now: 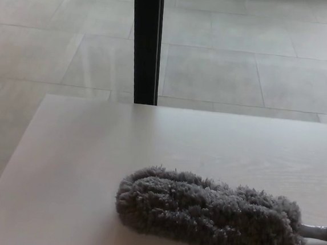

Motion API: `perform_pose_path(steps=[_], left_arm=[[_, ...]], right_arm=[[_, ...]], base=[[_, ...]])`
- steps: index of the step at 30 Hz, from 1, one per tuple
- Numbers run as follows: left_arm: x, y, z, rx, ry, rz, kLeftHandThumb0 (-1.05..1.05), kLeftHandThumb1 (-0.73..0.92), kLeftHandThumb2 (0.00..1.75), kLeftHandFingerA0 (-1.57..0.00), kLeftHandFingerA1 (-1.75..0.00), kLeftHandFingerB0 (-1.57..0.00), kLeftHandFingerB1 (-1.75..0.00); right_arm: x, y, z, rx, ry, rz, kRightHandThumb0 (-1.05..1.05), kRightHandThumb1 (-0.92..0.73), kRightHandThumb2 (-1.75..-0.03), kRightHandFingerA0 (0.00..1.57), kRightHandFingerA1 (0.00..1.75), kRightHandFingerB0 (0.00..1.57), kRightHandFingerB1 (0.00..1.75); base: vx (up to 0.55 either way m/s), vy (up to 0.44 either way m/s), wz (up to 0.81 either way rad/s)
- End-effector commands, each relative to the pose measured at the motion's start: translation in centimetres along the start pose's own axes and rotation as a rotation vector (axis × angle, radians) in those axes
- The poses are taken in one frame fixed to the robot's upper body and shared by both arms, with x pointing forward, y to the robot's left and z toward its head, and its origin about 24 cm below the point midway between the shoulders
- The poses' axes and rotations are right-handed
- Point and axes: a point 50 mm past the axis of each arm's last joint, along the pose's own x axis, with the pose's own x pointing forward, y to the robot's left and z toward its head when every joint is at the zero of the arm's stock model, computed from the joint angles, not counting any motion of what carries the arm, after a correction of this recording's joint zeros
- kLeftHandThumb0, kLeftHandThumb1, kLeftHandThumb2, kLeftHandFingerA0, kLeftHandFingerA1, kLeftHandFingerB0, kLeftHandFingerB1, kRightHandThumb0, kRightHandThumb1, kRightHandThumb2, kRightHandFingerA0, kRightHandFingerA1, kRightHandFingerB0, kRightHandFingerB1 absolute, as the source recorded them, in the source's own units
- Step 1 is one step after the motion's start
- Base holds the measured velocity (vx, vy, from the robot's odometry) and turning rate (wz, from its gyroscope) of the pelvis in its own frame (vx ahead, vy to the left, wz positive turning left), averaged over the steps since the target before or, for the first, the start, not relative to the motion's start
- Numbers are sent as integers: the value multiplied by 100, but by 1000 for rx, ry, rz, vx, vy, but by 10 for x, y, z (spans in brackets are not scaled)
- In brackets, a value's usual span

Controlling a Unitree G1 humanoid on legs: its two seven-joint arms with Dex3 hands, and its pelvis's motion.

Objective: The robot uses its right hand to pick up the duster kept in the middle of the desk and use it to wipe the desk by swiping its surface twice

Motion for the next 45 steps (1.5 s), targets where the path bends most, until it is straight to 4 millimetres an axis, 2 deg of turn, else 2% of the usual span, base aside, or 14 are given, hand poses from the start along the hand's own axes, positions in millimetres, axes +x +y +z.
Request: perform_pose_path(steps=[1, 10, 15, 23, 24, 29, 30, 31, 36, 37, 38, 40, 44, 45], left_arm=[[-3, 7, 15, -58, -35, -32, -80, 55, 96, -23, -61, -9, -47], [-2, 7, 18, -48, -42, -29, -79, 71, 62, -28, -57, -19, -38], [-3, 8, 22, -60, -53, -43, -78, 55, 96, -23, -61, -10, -48], [-3, 8, 24, -40, -59, -53, -78, 73, 62, -22, -57, -16, -38], [-3, 8, 25, -35, -57, -51, -78, 56, 96, -21, -59, -10, -47], [-3, 9, 24, -52, -58, -38, -78, 56, 95, -24, -59, -12, -47], [-1, 5, 29, -43, -64, -48, -77, 73, 63, -27, -55, -18, -37], [-1, 5, 30, -31, -65, -46, -86, 59, 96, -28, -61, -14, -47], [0, 4, 32, -5, -66, -48, -83, 59, 98, -27, -62, -12, -47], [0, 4, 32, -28, -67, -53, -79, 73, 62, -28, -59, -18, -39], [0, 4, 32, -25, -68, -51, -85, 59, 97, -29, -63, -15, -48], [-1, 4, 33, 10, -69, -55, -81, 75, 63, -30, -57, -18, -38], [0, 3, 34, 21, -68, -55, -82, 60, 98, -30, -61, -16, -48], [0, 3, 35, 19, -69, -58, -79, 75, 63, -31, -55, -19, -37]], right_arm=[[19, 98, 109, -286, -425, 358, -101, -63, -104, 0, 13, 0, 0], [-9, 204, 62, -507, -422, 677, -105, -63, -101, 0, 1, 10, 3], [-18, 229, 43, -609, -421, 774, -95, -56, -95, 0, 12, 4, 10], [-13, 237, 33, -726, -387, 832, -99, -59, -94, 0, 5, 6, 12], [-9, 236, 31, -791, -376, 858, -100, -60, -93, 0, 4, 4, 10], [-3, 238, 34, -843, -390, 868, -96, -57, -91, 0, 4, 6, 13], [0, 238, 36, -863, -399, 854, -95, -57, -91, 0, 6, 6, 13], [0, 239, 37, -866, -418, 853, -95, -58, -92, 0, 7, 6, 12], [-5, 248, 37, -954, -476, 889, -98, -59, -94, 0, 9, 5, 12], [-7, 250, 36, -957, -476, 902, -98, -58, -93, 0, 6, 7, 14], [-9, 251, 33, -987, -489, 913, -97, -58, -92, 0, 6, 7, 13], [-13, 254, 28, -1053, -497, 949, -101, -61, -94, 0, 5, 6, 9], [-19, 258, 14, -1219, -481, 1003, -92, -53, -86, 0, 7, 12, 5], [-21, 259, 10, -1260, -477, 1009, -91, -53, -86, 0, 7, 12, 5]], base=[[0, 0, 0], [0, 0, 0], [0, 0, 0], [0, 0, 0], [0, 0, 0], [0, 0, 0], [0, 0, 0], [0, 0, 0], [0, 0, 0], [0, 0, 0], [0, 0, 0], [0, 0, 0], [0, 0, 0], [0, 0, 0]])
